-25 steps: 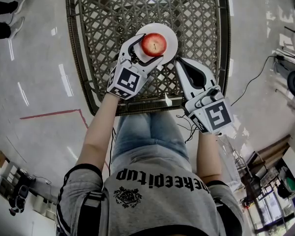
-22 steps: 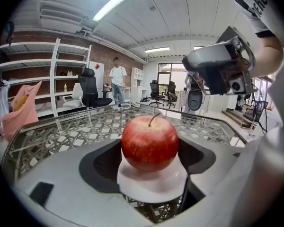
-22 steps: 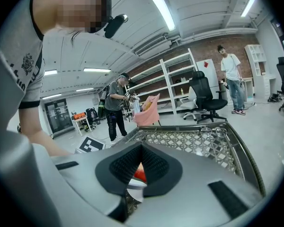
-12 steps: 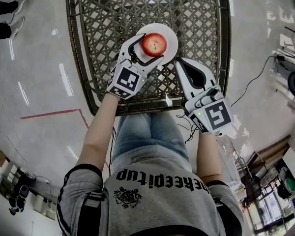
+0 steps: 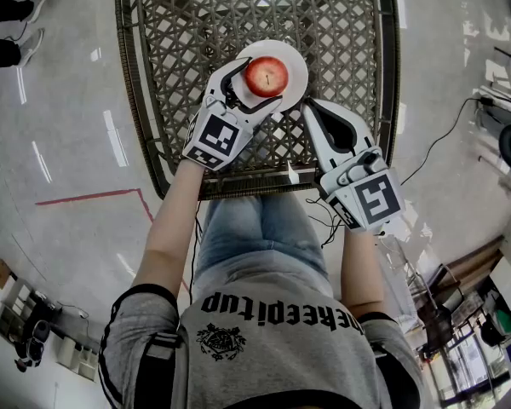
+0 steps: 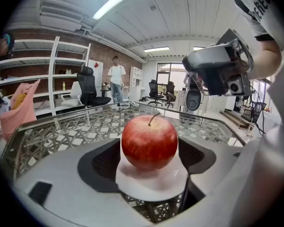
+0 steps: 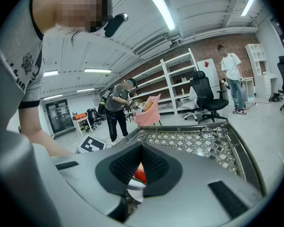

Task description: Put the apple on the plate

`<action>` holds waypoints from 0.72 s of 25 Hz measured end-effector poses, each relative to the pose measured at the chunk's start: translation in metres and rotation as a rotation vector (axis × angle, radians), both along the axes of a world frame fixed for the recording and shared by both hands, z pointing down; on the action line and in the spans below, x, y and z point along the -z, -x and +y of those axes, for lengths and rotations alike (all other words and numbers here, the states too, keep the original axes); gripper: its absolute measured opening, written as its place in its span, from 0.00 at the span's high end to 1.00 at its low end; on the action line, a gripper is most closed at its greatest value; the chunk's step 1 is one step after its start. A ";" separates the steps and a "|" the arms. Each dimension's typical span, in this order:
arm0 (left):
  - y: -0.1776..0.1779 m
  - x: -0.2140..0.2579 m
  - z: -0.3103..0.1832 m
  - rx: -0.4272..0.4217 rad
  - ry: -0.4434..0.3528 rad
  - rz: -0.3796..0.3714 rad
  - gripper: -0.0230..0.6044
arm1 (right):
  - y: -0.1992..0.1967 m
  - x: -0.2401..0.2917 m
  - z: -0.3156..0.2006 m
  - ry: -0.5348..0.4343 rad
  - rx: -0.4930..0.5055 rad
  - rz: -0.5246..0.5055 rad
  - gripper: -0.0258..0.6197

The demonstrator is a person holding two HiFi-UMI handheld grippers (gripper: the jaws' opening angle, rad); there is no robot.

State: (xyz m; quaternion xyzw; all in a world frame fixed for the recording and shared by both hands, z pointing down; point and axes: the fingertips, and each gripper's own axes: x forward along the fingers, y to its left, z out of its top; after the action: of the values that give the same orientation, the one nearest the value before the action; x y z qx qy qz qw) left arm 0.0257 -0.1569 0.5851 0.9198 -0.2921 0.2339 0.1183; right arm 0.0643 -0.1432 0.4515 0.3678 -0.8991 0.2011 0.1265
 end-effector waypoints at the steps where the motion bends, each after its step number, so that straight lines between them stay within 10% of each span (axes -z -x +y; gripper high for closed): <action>1: 0.000 0.001 0.000 -0.001 0.000 0.002 0.32 | 0.000 0.000 0.000 -0.001 0.000 0.000 0.96; 18: 0.008 0.044 0.007 0.032 -0.072 0.051 0.34 | -0.004 0.022 0.010 -0.040 0.010 -0.024 0.96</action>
State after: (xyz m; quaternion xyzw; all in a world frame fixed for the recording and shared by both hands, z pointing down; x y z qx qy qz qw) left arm 0.0172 -0.1496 0.5408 0.9242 -0.3121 0.1980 0.0964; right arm 0.0682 -0.1336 0.4296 0.3633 -0.9061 0.1872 0.1092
